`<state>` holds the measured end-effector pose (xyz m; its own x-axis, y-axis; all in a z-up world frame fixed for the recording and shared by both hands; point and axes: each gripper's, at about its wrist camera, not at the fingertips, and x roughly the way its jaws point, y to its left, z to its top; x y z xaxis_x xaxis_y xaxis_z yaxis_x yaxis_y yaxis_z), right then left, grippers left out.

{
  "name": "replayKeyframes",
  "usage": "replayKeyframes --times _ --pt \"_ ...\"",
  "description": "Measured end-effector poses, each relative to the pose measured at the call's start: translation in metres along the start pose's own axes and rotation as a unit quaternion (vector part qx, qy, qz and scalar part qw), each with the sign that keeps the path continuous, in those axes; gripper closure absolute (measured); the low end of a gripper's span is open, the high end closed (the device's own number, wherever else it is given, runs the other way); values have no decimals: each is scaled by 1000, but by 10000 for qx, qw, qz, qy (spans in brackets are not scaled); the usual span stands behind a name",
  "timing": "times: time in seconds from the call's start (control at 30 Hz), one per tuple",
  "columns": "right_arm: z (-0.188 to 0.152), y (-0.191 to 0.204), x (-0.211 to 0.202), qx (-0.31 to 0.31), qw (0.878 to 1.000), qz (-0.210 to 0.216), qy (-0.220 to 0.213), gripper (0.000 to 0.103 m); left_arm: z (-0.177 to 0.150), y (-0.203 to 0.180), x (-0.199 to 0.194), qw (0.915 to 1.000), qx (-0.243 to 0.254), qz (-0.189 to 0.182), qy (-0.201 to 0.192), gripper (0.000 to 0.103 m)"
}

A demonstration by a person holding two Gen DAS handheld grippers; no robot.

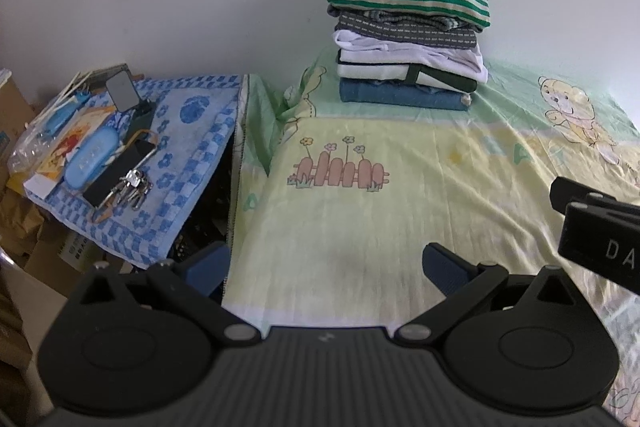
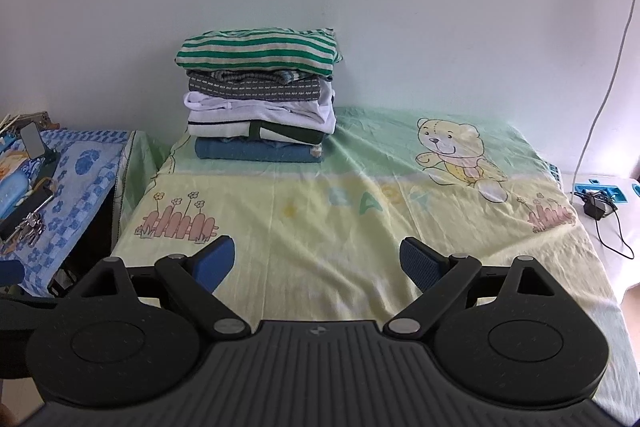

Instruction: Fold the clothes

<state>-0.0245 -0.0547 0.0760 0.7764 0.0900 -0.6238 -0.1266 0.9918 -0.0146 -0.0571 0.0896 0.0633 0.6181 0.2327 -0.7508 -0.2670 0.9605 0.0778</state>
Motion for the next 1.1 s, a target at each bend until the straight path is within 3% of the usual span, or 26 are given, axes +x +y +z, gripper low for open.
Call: replayKeyframes --times 0.23,0.37,1.1 --pt "-1 2 -7 -61 10000 -38 -40 11 -7 2 -2 9997 -23 -226 109 1" --pt "-2 3 -8 -74 10000 -45 -24 11 -10 -1 2 9997 25 -18 227 1" --pt "-8 7 -1 -83 9999 -32 99 11 -9 3 8 9997 6 -76 212 1"
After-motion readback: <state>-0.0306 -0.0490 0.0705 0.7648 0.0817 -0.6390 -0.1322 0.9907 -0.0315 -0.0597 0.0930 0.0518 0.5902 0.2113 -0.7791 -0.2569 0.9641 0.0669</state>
